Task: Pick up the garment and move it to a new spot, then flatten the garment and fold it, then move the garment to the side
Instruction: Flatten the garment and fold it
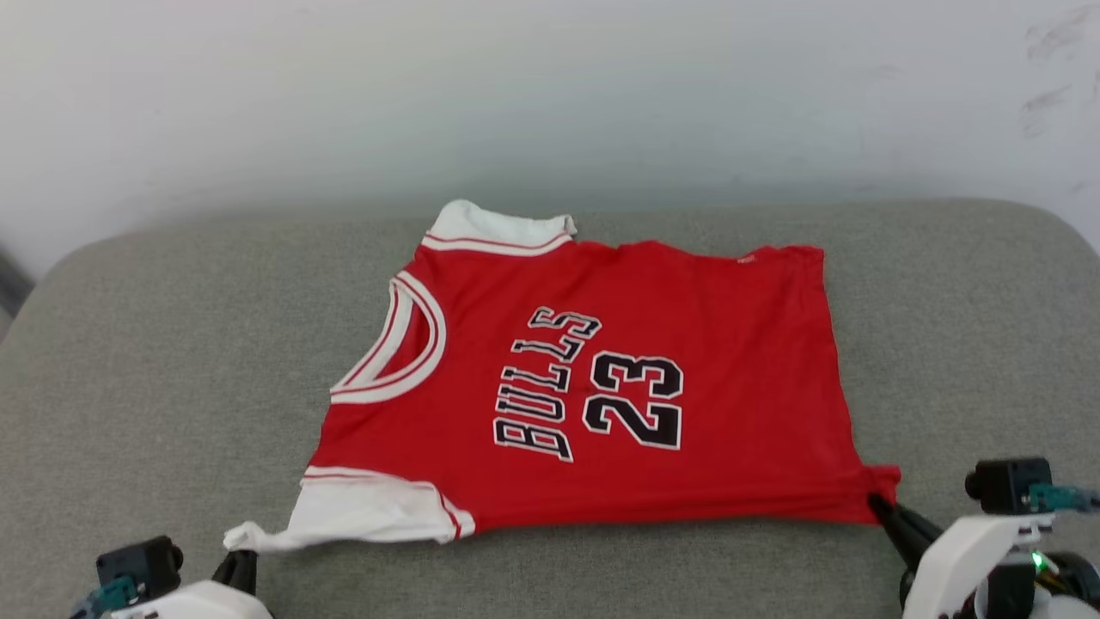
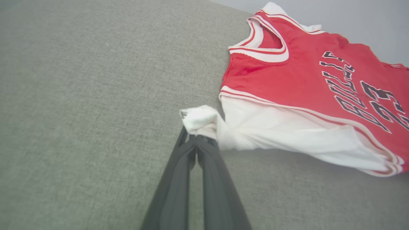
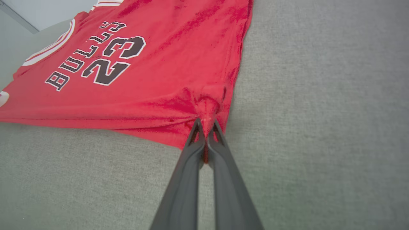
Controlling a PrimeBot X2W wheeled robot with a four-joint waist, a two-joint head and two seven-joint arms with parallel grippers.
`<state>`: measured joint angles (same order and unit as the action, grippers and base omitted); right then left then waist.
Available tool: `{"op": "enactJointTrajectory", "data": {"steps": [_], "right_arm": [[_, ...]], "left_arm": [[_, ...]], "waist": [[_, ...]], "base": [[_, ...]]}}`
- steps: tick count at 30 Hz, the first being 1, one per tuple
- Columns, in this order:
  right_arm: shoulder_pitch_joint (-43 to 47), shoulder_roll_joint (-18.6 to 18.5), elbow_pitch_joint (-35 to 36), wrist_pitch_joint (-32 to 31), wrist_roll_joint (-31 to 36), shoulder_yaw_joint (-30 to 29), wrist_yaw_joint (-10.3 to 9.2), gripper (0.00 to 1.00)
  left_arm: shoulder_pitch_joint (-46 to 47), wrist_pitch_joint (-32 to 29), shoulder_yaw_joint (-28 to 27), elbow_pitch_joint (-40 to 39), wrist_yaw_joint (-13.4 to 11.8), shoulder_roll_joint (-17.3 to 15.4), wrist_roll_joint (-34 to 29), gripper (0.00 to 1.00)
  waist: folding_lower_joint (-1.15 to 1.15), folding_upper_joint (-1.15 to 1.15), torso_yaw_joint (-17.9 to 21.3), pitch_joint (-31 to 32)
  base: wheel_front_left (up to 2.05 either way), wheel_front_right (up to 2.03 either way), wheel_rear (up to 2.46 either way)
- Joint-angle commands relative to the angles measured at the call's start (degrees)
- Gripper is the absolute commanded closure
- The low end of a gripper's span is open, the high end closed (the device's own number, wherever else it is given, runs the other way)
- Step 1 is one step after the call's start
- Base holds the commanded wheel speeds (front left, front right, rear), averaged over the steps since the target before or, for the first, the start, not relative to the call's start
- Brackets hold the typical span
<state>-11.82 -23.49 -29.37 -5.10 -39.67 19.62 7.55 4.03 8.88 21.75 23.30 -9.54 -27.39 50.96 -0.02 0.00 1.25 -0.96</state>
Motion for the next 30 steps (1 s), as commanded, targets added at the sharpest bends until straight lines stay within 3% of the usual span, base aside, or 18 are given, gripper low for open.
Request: {"op": "enactJointTrajectory", "data": {"steps": [1,10,14,17,22,30], "right_arm": [[2.63,-0.15,0.93,-0.37,1.35,-1.65,-0.13,1.0],[19.78,6.78,17.77,-11.46,8.53,-14.74,-0.11,1.0],[22.5,10.27,24.63,-16.9,11.86,-19.12,-0.1,1.0],[21.66,12.38,27.2,-20.17,13.61,-20.74,-0.09,1.0],[17.65,14.39,28.23,-22.91,15.97,-21.67,-0.09,1.0],[9.42,13.88,24.92,-22.88,17.39,-21.32,-0.09,1.0]], "left_arm": [[-2.37,-0.45,-0.76,-1.84,-1.42,-1.22,0.59,1.0],[-16.73,-6.61,-2.71,-23.45,-11.7,-5.93,2.55,1.0],[-15.92,-7.24,-3.05,-29.64,-13.14,-7.03,1.78,1.0],[-12.52,-8.06,-2.23,-30.65,-12.34,-6.86,1.04,1.0],[-4.13,-8.53,-0.89,-27.08,-8.93,-4.7,1.08,1.0],[9.2,-7.85,1.29,-16.6,-3.36,-1.34,-0.36,1.0]], "waist": [[0.02,0.0,-0.56,2.14],[0.02,0.0,-1.44,3.24],[0.02,0.0,-1.9,2.48],[0.02,0.0,-2.13,1.38],[0.02,0.0,-1.75,-2.85],[0.02,0.0,-0.95,-10.16]], "base": [[0.0,0.0,0.0],[0.0,0.0,0.0],[0.0,0.0,0.0],[0.0,0.0,0.0],[0.0,0.0,0.0],[0.0,0.0,0.0]]}}
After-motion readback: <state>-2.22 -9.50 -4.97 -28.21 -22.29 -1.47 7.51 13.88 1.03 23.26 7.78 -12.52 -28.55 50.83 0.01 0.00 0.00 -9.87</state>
